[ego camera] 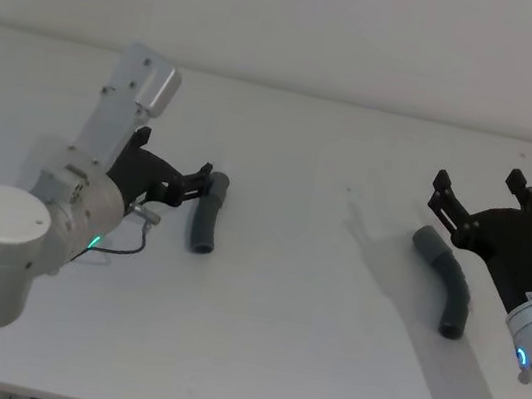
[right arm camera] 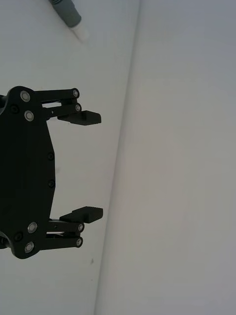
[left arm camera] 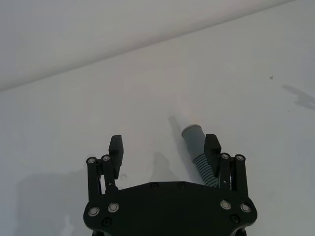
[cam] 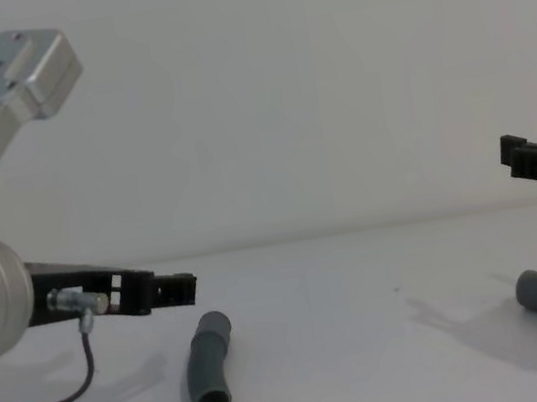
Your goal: Use both hands to pick up one end of the pipe from the table, align the ends, and insert them.
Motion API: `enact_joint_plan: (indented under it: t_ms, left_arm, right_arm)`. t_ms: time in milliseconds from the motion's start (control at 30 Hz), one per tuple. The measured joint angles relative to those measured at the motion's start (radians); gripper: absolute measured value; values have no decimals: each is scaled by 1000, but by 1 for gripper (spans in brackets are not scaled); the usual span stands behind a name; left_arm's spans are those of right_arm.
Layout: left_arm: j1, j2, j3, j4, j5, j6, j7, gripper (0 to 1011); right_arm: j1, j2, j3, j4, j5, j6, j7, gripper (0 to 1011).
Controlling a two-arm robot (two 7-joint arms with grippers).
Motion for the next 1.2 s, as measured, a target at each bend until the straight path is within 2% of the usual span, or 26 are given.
enact_joint_plan:
  t_ms: [500, 1200]
  left_arm:
    - [1, -78, 5, 19, -6, 58, 38, 1000]
    - [-19, -134, 24, 51, 29, 118, 80, 1000]
  right_arm:
    - [0, 0, 0, 0, 0, 0, 0, 1004]
    - [0, 0, 0, 0, 0, 0, 0, 1004]
